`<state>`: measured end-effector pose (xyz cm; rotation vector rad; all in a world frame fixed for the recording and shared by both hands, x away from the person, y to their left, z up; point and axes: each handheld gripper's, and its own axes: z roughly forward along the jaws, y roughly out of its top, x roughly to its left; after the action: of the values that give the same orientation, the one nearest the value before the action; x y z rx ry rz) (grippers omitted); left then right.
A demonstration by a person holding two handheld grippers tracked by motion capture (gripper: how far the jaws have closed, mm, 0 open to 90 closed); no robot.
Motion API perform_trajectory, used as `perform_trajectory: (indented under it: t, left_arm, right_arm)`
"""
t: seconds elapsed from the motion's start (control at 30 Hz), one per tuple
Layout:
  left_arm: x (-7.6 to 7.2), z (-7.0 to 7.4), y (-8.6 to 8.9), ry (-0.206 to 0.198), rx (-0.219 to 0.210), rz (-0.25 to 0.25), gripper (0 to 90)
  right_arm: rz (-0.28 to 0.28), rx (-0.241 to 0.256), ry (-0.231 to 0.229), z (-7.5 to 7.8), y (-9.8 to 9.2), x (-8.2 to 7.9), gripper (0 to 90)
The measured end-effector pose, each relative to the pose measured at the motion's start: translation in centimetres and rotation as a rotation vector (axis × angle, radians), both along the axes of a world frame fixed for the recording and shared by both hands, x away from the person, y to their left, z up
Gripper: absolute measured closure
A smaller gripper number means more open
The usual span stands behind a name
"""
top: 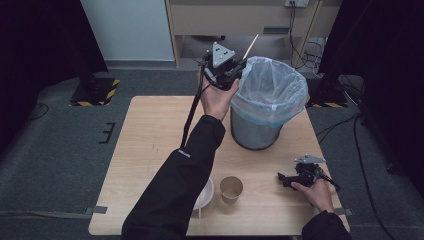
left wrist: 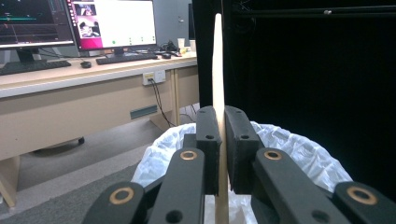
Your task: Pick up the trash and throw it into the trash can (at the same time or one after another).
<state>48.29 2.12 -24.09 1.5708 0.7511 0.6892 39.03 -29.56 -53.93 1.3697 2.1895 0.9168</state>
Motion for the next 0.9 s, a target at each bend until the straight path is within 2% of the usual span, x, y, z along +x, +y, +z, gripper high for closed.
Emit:
perform_trajectory:
  t: [0.3, 0.53, 0.73, 0.9]
  left_arm:
    - [2.1, 0.3, -2.7, -0.020, -0.024, -0.013, 84.7]
    - [2.8, 0.6, -4.5, -0.036, -0.028, -0.024, 84.8]
    - [3.2, 0.5, -5.3, -0.035, -0.037, -0.011, 84.9]
    - [4.3, 0.4, -5.9, -0.034, -0.041, -0.008, 85.0]
  right_arm:
    - [0.000, 0.000, 0.000, 0.0, 0.0, 0.0, 0.8]
    - [0.000, 0.001, 0.000, 0.0, 0.0, 0.0, 0.8]
    - [0.003, -0.003, 0.000, 0.0, 0.0, 0.0, 0.8]
    - [0.003, -0.002, 0.000, 0.0, 0.0, 0.0, 0.8]
